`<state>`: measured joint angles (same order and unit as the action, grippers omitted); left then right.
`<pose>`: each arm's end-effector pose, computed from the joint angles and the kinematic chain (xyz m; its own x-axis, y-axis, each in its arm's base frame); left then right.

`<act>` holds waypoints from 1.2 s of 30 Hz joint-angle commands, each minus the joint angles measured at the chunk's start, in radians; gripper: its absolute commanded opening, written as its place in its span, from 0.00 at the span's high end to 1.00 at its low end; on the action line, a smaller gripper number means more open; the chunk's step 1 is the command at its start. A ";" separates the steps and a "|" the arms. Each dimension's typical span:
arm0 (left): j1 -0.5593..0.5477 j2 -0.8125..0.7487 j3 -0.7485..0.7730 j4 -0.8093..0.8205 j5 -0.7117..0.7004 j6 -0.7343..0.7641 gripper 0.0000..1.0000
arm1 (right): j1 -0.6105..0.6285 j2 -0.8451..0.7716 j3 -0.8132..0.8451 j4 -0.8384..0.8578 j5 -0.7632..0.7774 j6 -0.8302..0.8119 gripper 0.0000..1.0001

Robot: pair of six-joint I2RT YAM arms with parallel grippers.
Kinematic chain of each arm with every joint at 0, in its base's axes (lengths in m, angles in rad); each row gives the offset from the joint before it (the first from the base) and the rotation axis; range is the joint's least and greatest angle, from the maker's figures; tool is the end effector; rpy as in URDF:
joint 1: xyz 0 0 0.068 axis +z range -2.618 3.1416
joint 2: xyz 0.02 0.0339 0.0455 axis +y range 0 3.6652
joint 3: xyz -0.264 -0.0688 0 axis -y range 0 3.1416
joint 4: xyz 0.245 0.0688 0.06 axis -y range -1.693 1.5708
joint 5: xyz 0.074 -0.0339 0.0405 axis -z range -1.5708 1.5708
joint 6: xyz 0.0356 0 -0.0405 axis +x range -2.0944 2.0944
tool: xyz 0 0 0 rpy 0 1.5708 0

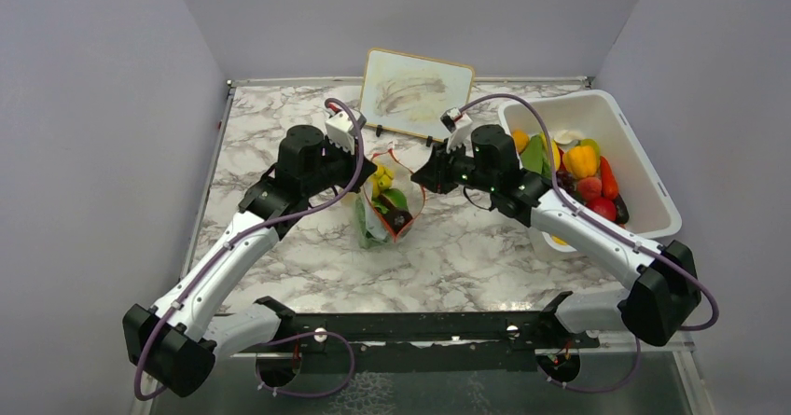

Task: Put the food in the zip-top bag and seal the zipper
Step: Place the fake fruit in the zipper food storage bag, then pick up the fake fruit from the bin.

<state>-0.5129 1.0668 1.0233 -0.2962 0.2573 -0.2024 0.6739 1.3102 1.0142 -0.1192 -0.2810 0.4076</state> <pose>0.2065 -0.1267 0.3578 -0.4218 0.0144 -0.9066 0.6113 0.7430 -0.2726 0.2305 0.1967 0.3109 -0.6056 0.0037 -0.7957 -0.6075 0.6436 0.4654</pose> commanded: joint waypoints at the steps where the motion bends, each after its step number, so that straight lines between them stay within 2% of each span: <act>1: -0.001 -0.022 -0.029 0.120 0.078 -0.002 1.00 | -0.002 -0.021 0.037 -0.038 0.082 -0.047 0.80; 5: -0.001 0.010 -0.032 0.133 0.135 -0.007 1.00 | -0.002 -0.047 0.073 -0.072 0.130 -0.095 0.67; 10: -0.001 0.010 -0.051 0.153 0.154 0.000 1.00 | -0.036 0.003 0.227 -0.242 0.220 -0.132 0.53; 16: -0.001 0.016 -0.032 0.150 0.232 -0.007 1.00 | -0.089 0.062 0.386 -0.313 0.278 -0.084 0.43; 21: -0.001 0.016 -0.021 0.126 0.228 -0.002 1.00 | -0.240 0.081 0.406 -0.302 0.194 -0.021 0.39; 25: -0.001 -0.001 -0.031 0.133 0.235 -0.022 1.00 | -0.355 0.092 0.408 -0.304 0.199 0.025 0.34; 29: -0.001 -0.006 -0.030 0.113 0.230 -0.026 1.00 | -0.434 0.098 0.372 -0.282 0.319 0.049 0.33; 32: -0.002 -0.012 -0.033 0.110 0.224 -0.028 1.00 | -0.498 0.118 0.330 -0.251 0.405 -0.013 0.34; 36: -0.002 -0.014 -0.044 0.116 0.219 -0.027 1.00 | -0.574 0.163 0.307 -0.230 0.427 -0.103 0.38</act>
<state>-0.5125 1.0809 0.9787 -0.2089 0.4572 -0.2226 0.1608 1.4246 1.3521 -0.3874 0.0559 0.3874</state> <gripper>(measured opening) 0.012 0.623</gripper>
